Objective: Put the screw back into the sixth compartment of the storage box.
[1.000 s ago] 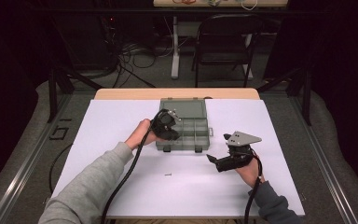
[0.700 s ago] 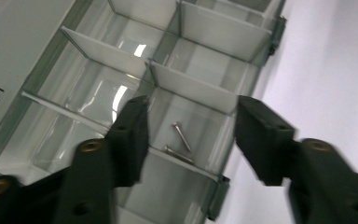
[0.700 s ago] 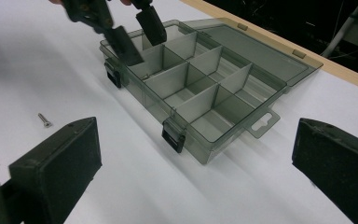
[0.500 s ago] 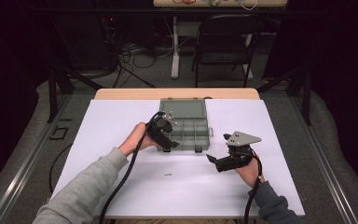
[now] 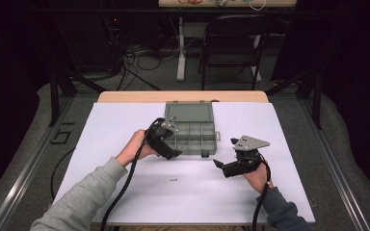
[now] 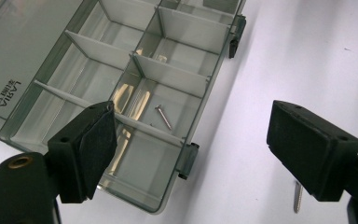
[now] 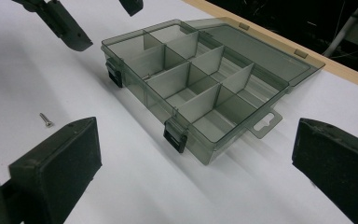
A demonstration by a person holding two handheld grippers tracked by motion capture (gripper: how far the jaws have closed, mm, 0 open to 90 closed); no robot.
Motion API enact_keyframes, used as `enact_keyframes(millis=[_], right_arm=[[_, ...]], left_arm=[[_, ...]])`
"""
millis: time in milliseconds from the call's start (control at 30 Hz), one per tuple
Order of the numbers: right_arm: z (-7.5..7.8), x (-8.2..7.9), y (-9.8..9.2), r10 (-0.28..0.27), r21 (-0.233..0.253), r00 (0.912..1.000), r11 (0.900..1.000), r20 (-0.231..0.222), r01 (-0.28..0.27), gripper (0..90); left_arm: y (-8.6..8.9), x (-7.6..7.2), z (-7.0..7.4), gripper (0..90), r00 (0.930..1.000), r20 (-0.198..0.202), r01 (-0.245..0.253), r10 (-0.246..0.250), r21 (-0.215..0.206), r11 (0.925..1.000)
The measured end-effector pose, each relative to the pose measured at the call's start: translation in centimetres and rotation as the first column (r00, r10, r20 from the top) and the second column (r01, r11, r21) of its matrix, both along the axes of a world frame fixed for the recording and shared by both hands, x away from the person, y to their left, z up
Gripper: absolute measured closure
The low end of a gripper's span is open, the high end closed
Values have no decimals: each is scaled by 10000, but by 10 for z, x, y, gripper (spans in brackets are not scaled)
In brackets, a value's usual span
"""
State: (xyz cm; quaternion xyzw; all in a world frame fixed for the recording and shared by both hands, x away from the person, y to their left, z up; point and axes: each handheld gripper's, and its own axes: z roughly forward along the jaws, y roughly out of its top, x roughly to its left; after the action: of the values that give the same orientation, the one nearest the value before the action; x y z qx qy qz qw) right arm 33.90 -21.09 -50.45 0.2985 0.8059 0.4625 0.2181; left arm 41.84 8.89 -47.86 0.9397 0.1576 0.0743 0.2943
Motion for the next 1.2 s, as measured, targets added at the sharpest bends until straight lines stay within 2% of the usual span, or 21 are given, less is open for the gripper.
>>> enact_keyframes(millis=[367, 700, 767, 867, 933, 1200], right_arm=[[-1, 0, 1, 16, 16, 10000, 10000, 6, -16, 3], [-1, 0, 1, 12, -15, 10000, 10000, -24, -12, 3], [-2, 1, 1, 11, -25, 10000, 10000, -43, -11, 3], [-2, 1, 1, 13, -53, 10000, 10000, -42, -13, 3], [-2, 1, 1, 17, -61, 10000, 10000, -39, -17, 3], [-2, 0, 1, 26, -29, 10000, 10000, -74, -26, 3]], left_arm=[[5, -16, 1, 118, 9995, 296, 122, -118, -135, 9998], [16, -30, -12, 86, 9999, 111, 7, -2, -526, 9986], [17, -31, -15, 79, 9999, 104, 19, -15, -340, 9994], [19, -33, -17, 62, 10000, 10, -40, 40, -469, 9989], [19, -34, -18, 52, 10000, 2, 22, -22, -320, 9995], [18, -38, -22, 29, 9999, -46, 92, -93, -217, 9997]])
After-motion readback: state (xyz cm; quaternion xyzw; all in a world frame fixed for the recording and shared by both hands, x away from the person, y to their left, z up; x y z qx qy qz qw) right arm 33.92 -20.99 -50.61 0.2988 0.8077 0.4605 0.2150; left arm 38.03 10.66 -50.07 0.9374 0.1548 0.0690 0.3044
